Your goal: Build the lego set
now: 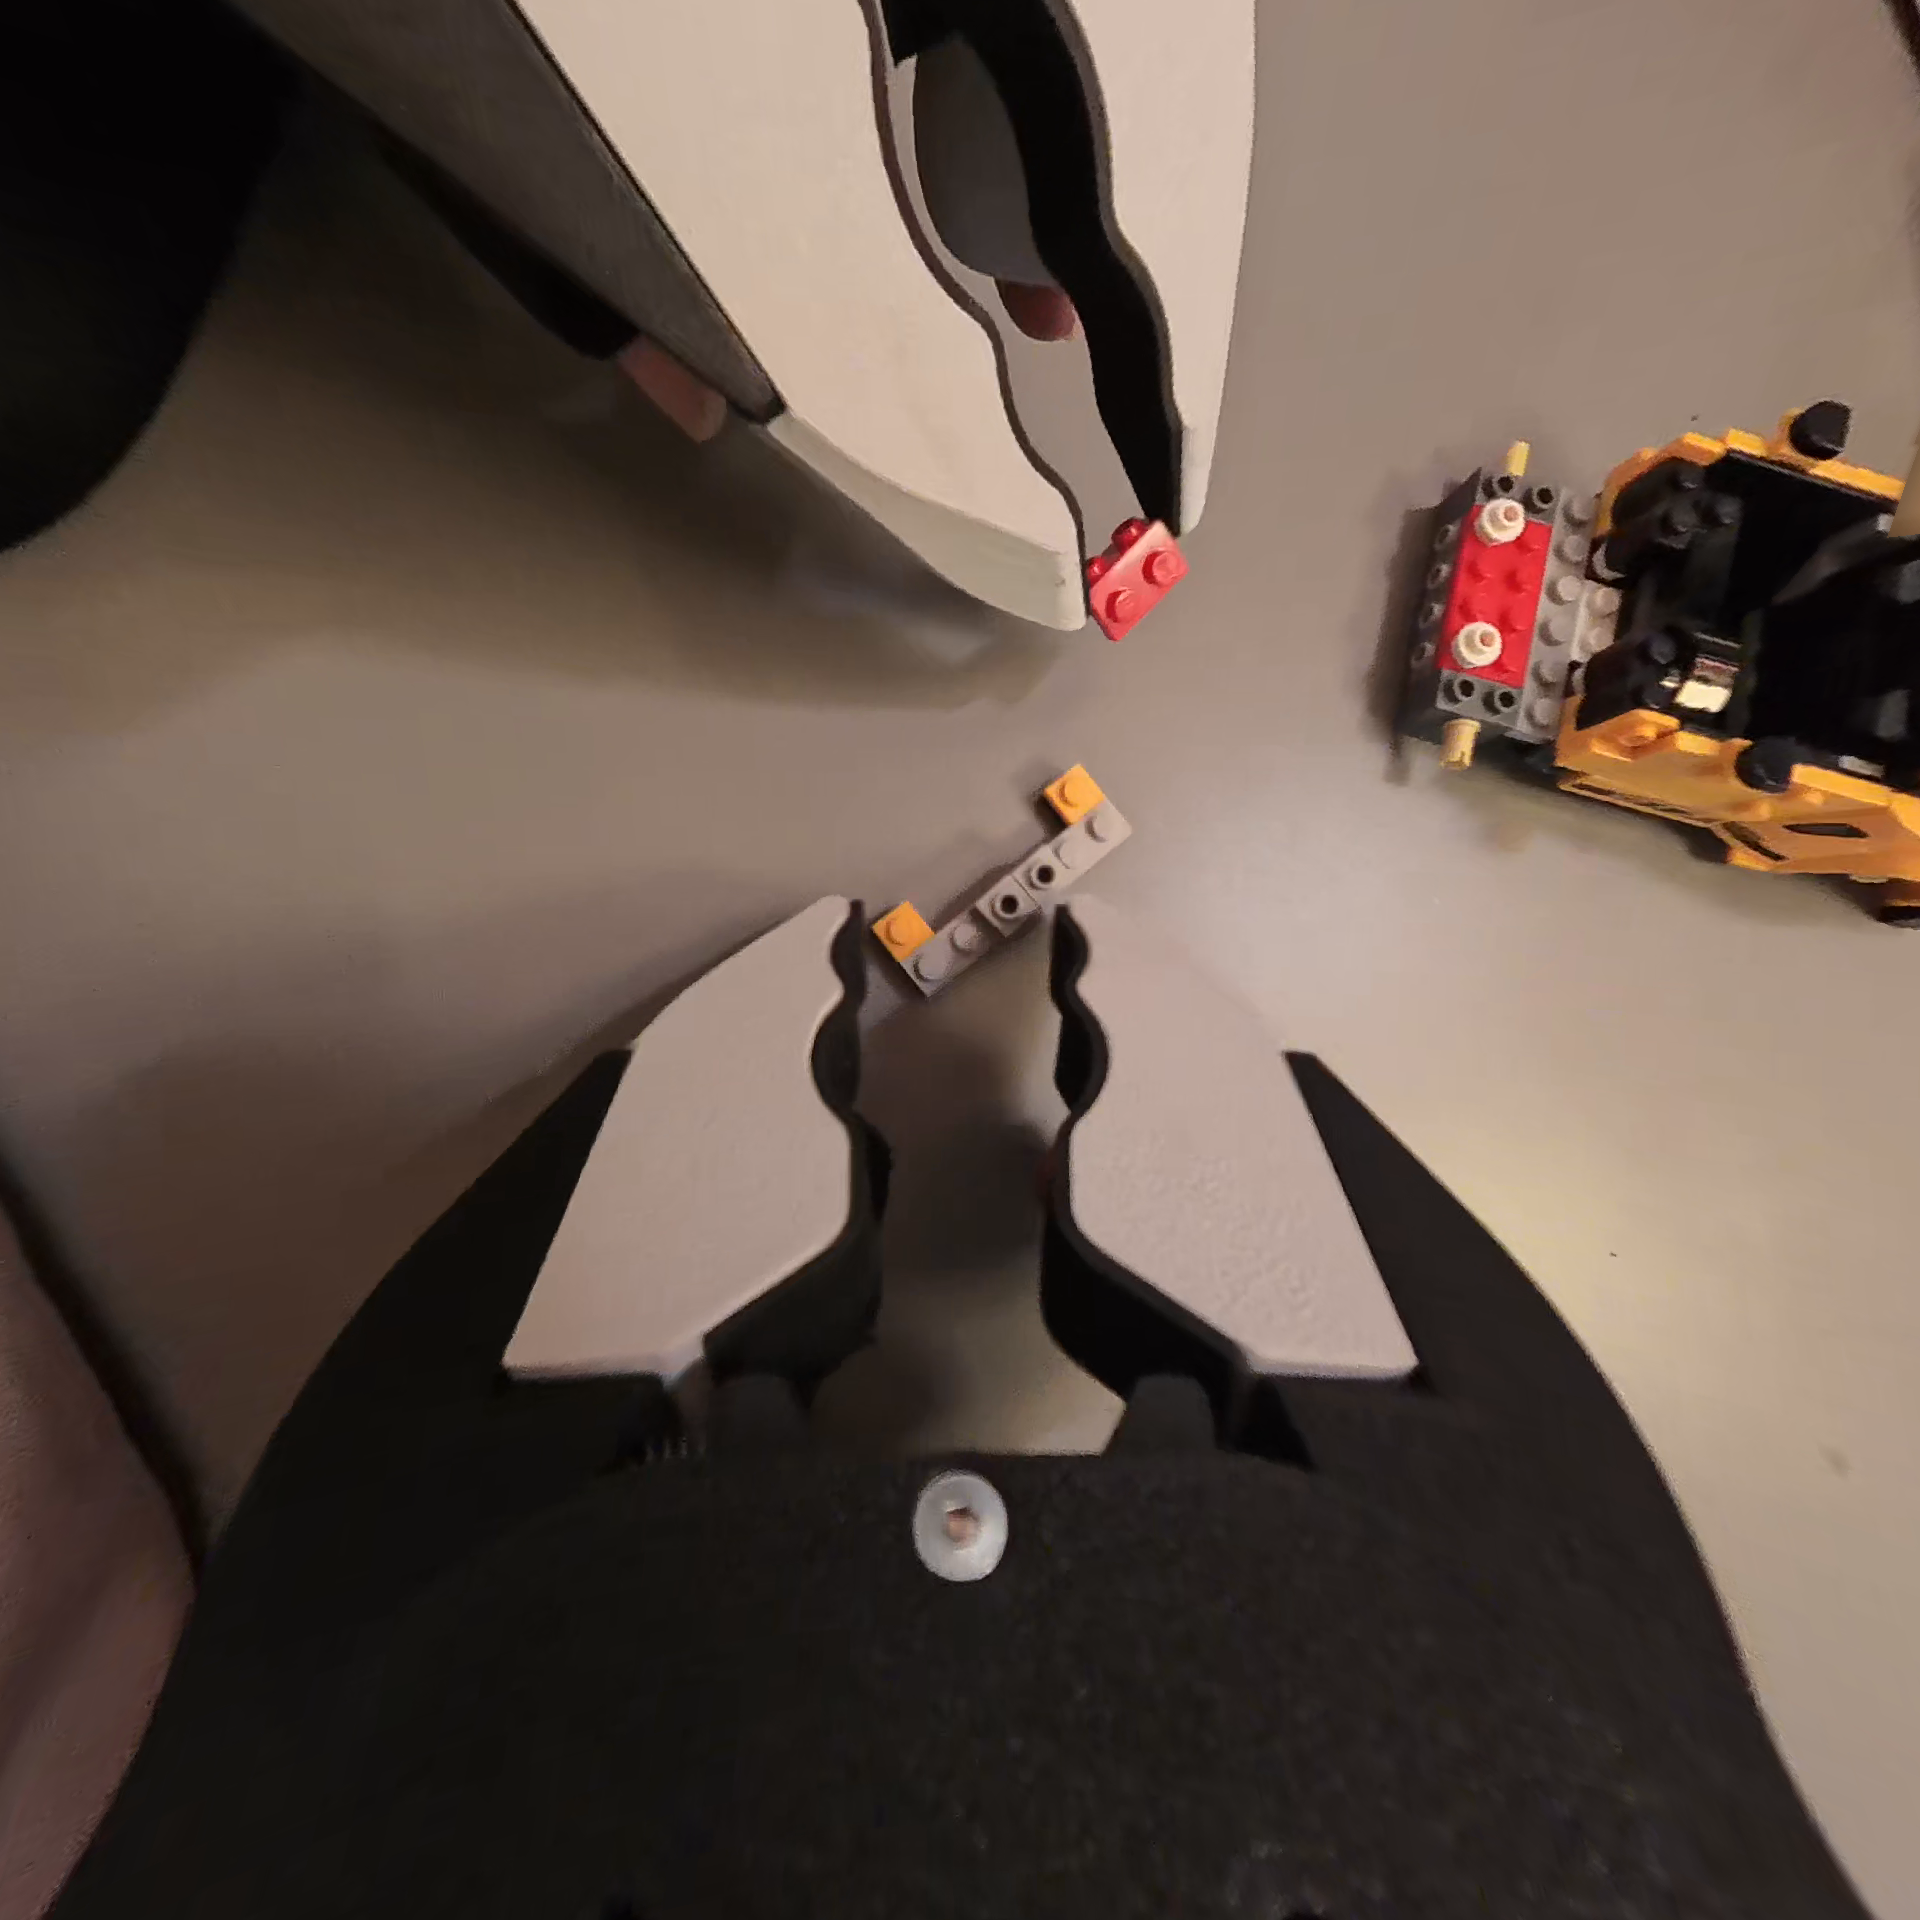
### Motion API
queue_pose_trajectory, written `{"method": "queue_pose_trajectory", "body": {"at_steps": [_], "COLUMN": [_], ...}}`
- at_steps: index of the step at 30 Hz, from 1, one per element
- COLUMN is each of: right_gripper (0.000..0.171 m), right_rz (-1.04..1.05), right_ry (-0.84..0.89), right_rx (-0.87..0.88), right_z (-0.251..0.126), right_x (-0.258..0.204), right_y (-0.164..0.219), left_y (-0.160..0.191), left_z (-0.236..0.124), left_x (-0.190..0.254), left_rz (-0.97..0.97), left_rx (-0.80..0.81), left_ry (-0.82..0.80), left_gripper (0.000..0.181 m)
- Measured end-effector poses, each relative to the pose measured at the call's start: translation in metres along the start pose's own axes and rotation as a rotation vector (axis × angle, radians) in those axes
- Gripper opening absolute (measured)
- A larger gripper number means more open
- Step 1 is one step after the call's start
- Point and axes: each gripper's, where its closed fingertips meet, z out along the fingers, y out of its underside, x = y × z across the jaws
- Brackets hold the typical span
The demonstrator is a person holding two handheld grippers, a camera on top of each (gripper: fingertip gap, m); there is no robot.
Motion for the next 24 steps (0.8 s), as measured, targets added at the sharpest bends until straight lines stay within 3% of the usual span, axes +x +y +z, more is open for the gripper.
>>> {"method": "queue_pose_trajectory", "body": {"at_steps": [1, 5, 9, 13, 24], "right_gripper": [0.026, 0.02, 0.019, 0.019, 0.028], "right_rz": [-0.018, -0.202, -0.53, -0.57, -0.489], "right_ry": [0.005, -0.152, -0.305, -0.399, -0.363], "right_rx": [-0.009, -0.035, -0.021, -0.036, 0.071], "right_z": [0.0, -0.003, -0.004, 0.0, -0.007], "right_x": [0.003, 0.006, 0.02, 0.028, 0.031], "right_y": [0.001, 0.006, 0.01, 0.007, 0.0], "left_y": [0.0, -0.003, -0.004, -0.004, -0.004], "left_z": [-0.001, -0.004, -0.004, -0.004, -0.003], "left_x": [0.0, 0.0, 0.002, 0.003, 0.006], "left_rz": [-0.001, 0.0, -0.005, -0.017, -0.029], "left_rx": [0.003, 0.017, 0.027, 0.031, 0.036], "left_ry": [-0.002, 0.002, 0.013, 0.021, 0.04], "left_gripper": [0.015, 0.016, 0.016, 0.016, 0.016]}}
